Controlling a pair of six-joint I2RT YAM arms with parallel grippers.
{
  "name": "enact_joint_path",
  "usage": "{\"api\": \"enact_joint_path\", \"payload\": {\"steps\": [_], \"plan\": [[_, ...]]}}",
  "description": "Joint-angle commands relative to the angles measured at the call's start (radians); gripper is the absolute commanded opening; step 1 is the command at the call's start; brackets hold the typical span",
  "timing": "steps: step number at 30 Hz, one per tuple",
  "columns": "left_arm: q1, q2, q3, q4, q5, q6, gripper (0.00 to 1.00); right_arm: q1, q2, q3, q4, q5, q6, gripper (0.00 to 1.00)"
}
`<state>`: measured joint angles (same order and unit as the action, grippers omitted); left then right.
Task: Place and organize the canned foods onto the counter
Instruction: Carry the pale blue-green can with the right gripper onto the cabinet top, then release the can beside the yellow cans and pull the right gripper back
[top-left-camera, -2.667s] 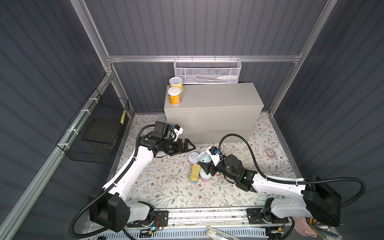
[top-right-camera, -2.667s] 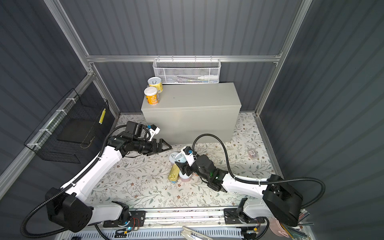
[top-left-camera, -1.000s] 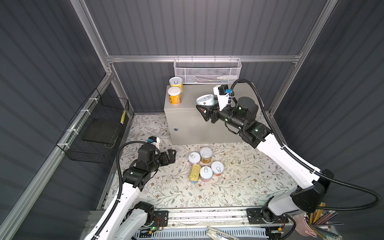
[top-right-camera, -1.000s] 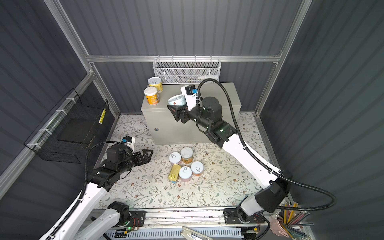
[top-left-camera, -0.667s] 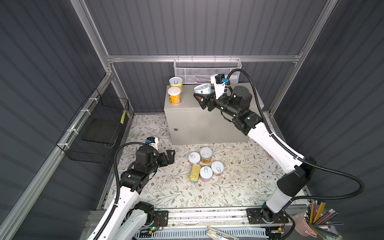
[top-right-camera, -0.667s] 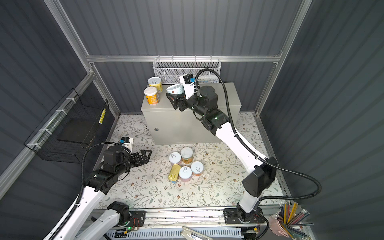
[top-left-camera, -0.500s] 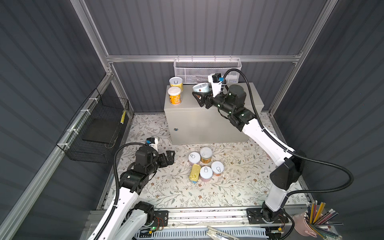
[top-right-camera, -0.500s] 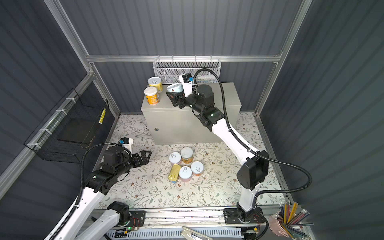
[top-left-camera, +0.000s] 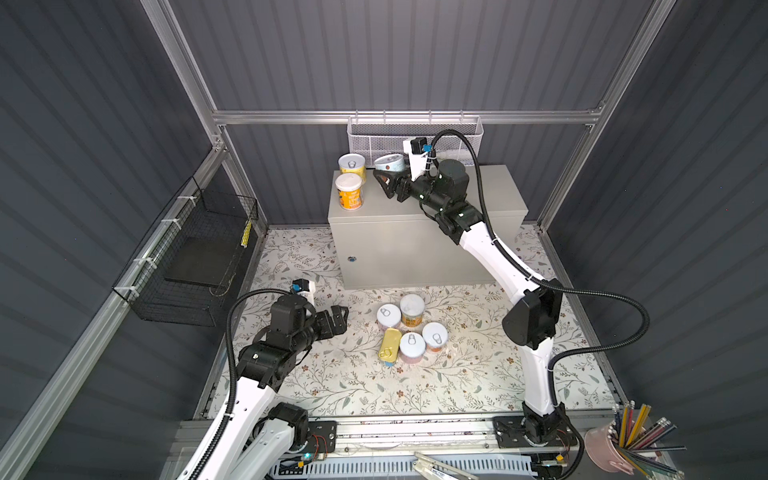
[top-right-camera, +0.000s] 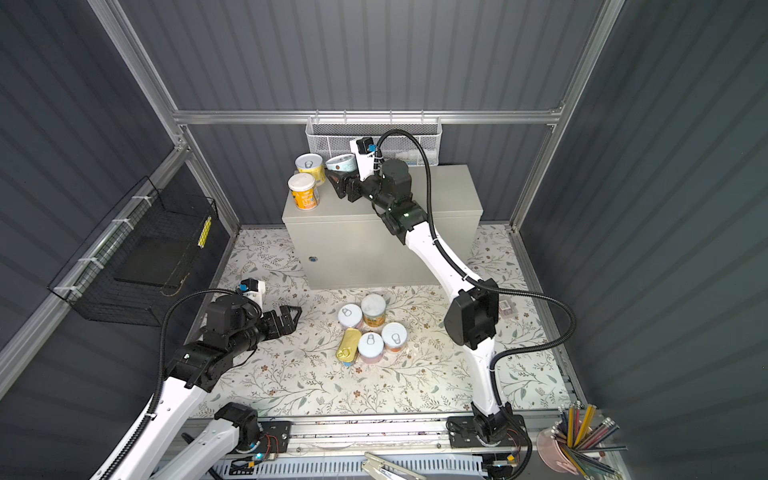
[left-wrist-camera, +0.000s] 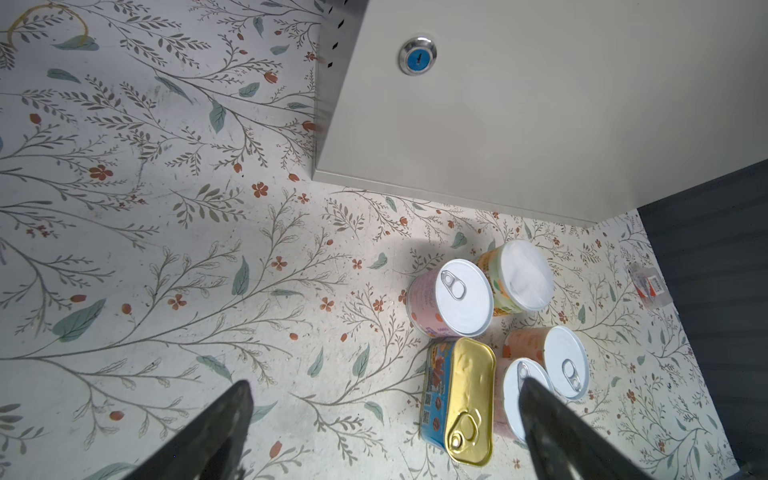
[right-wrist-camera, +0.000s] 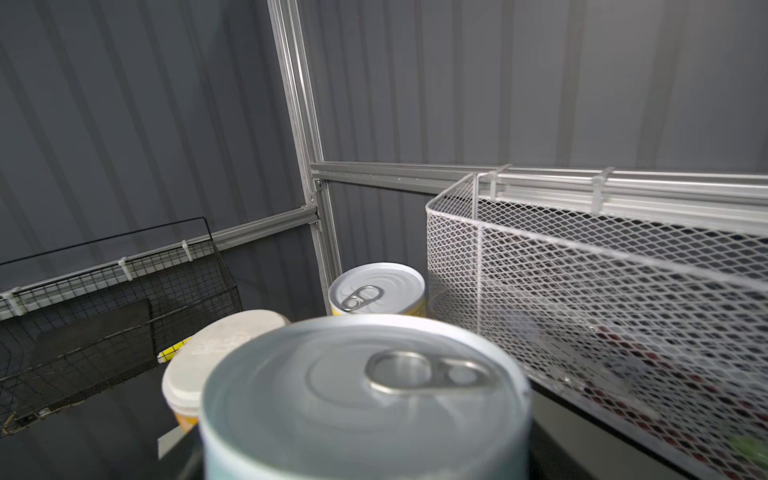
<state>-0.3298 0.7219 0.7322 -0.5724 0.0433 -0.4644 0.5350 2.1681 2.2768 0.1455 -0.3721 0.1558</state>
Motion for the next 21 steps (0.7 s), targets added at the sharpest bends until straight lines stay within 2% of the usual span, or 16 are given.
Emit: {"api": "enact_joint_path", "payload": {"steps": [1,6,11,13,17,21], "plan": [[0.008,-0.019,0.03,-0.042,-0.009,-0.001,1.0,-0.017,0.005,0.06,0.065,0.004,0.011,0.67],[0.008,-0.031,0.024,-0.059,-0.02,-0.009,1.0,-0.037,0.036,0.071,0.048,0.008,0.03,0.69],[0.008,-0.031,0.018,-0.053,-0.011,-0.017,1.0,-0.052,0.056,0.088,0.029,-0.052,0.06,0.93],[0.008,-0.024,0.024,-0.058,-0.007,-0.018,1.0,-0.065,0.05,0.099,0.018,-0.084,0.097,0.99],[0.008,-0.02,0.03,-0.075,-0.005,-0.011,1.0,-0.095,-0.016,0.059,0.015,-0.104,0.121,0.99],[0.008,-0.031,0.017,-0.072,0.009,-0.005,1.0,-0.106,-0.142,-0.046,-0.027,-0.075,0.059,0.99]]}}
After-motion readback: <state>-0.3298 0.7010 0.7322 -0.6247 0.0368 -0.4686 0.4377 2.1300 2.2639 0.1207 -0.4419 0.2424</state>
